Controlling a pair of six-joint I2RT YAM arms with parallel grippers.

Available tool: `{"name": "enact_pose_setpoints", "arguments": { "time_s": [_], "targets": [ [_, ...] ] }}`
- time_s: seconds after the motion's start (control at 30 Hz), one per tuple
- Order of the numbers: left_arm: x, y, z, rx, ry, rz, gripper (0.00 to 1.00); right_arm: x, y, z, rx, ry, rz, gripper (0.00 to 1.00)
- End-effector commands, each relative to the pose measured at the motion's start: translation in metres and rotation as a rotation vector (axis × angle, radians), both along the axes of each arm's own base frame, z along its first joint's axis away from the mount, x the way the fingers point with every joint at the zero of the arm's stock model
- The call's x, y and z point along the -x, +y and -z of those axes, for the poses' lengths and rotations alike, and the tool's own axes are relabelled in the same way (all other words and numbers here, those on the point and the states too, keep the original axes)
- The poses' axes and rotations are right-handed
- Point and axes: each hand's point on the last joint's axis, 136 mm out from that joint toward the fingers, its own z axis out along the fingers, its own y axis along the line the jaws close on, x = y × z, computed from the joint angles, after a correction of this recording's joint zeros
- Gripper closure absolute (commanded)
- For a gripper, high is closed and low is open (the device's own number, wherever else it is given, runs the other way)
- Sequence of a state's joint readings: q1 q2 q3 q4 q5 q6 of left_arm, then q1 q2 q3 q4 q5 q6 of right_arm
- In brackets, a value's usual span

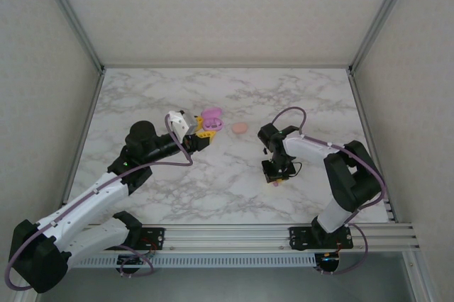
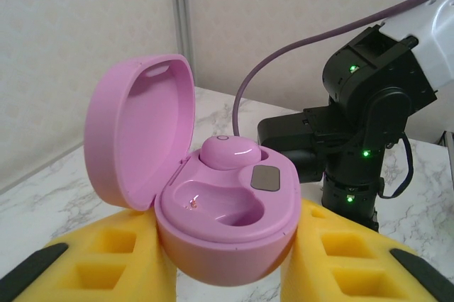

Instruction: Insert the wireless bluetooth earbuds into the charging case

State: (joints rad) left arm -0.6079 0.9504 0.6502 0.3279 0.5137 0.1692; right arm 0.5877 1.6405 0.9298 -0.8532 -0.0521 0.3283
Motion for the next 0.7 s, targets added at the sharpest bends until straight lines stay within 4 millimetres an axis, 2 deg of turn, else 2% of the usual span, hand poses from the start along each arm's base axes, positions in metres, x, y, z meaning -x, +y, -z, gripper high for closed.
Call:
{"name": "enact_pose_setpoints", "arguments": {
  "time_s": [0.0, 0.37, 0.67],
  "targets": [
    [0.003, 0.0, 0.003, -0.008, -0.007, 0.0, 0.68, 0.001, 0.0, -0.002, 0.018, 0.008, -0.005, 0.74],
    [0.003, -0.001, 0.003, -0.006, -0.005, 0.005, 0.68, 0.005, -0.012, -0.001, 0.071, -0.007, 0.039, 0.75],
    [0.004, 0.0, 0.002, -0.004, -0.004, 0.003, 0.68, -0.002, -0.021, -0.008, 0.098, -0.075, 0.102, 0.77]
  ]
}}
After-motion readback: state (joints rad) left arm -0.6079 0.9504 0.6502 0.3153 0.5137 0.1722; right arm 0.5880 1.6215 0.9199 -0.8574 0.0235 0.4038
